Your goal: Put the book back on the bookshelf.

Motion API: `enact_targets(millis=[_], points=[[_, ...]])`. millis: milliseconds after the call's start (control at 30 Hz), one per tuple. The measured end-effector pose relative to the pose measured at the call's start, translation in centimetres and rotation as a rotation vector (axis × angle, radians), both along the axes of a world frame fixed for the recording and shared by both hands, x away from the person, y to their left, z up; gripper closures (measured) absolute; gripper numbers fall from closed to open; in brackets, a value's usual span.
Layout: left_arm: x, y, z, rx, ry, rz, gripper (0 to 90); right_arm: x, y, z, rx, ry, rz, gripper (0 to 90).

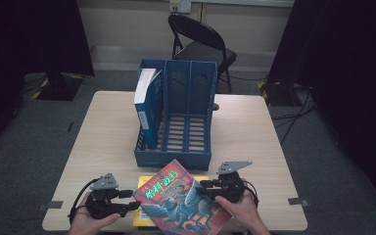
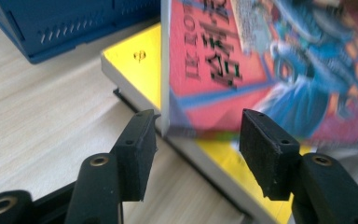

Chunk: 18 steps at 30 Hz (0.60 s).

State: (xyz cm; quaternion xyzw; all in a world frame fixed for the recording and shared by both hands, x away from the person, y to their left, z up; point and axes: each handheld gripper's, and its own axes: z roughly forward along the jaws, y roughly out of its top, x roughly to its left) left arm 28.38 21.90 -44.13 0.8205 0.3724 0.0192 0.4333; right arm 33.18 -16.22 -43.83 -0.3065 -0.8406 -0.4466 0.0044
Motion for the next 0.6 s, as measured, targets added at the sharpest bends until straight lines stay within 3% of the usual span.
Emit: enact_targets(millis=[67,133,300,600], points=[[0.0,-0.1,0.0,0.014,-0.027,-0.005,47.2,0.0,0.0,0.0,-0.002,-0.001,-0.002,65.0],[0.3,-0.2,-0.2,-0.001,-0.022,0.006,48.9,0.0,-0.2,0.0,-0.005,-0.001,-0.006,64.9],[1.0,-0.6,-0.4,0.031,-0.028,0.012,49.4,-0.2,-0.9,0.0,0.000,0.001,-0.029,64.9],[1.2,-0.6,-0.5,0.009,-0.013,0.021,51.2,-0.5,-1.2,-0.2,0.013,0.003,-0.052,65.1]])
